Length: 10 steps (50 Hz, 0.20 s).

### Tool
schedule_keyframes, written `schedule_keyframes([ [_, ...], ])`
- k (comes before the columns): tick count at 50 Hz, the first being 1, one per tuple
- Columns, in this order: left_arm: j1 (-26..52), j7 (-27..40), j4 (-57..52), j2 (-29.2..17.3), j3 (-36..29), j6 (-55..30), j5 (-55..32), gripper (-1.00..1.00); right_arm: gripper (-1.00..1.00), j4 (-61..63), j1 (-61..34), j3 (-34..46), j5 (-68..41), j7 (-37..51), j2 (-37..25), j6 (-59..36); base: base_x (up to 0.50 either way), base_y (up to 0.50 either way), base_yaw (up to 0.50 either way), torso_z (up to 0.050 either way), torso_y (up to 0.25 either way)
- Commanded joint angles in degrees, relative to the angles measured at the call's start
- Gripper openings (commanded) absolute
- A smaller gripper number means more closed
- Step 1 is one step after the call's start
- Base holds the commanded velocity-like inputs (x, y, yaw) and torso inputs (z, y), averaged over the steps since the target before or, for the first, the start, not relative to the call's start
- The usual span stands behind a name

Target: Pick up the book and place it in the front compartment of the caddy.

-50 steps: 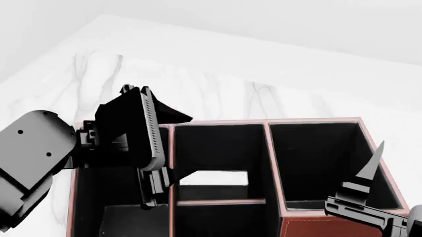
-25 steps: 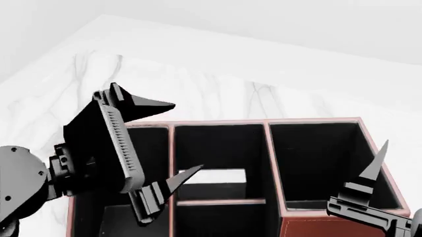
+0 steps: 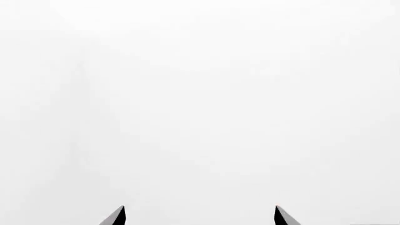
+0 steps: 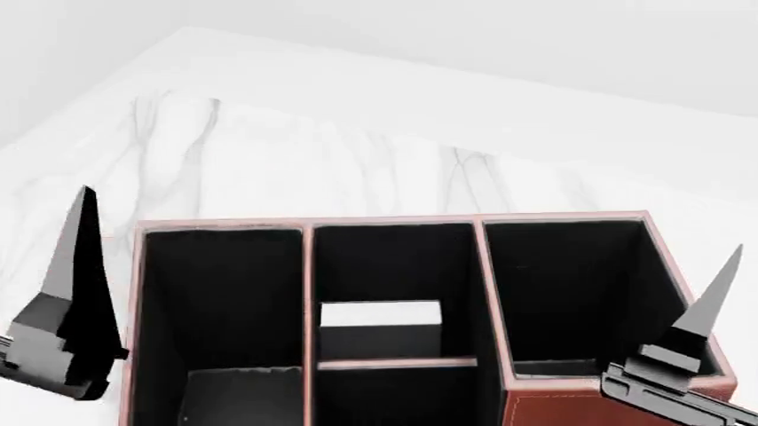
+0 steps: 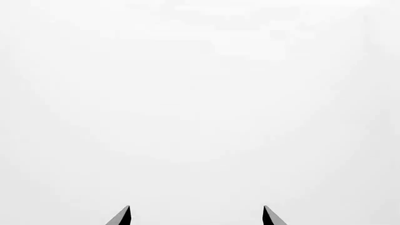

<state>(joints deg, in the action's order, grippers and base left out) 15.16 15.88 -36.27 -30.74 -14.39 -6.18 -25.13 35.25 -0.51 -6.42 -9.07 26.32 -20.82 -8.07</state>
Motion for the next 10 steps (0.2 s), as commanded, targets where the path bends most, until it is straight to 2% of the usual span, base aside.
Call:
schedule_keyframes([
  [1, -13.6, 13.7, -5.9, 3.4, 15.3, 12.8, 0.3, 1.00, 1.00, 4.3, 2.9, -1.6, 2.2, 2.5, 1.3, 4.6, 0.00, 0.00, 0.00, 0.000, 0.000],
  [6, -17.5, 17.0, -7.0, 6.3, 22.4, 19.1, 0.8, 1.00, 1.00, 6.2, 4.2, -2.5, 2.5, 3.2, 1.7, 7.0, 0.00, 0.00, 0.00, 0.000, 0.000],
  [10, -18.8, 18.1, -9.4, 6.8, 25.1, 21.2, -0.3, 1.00, 1.00, 7.0, 4.9, -3.5, 3.3, 4.3, 2.6, 9.8, 0.00, 0.00, 0.00, 0.000, 0.000],
])
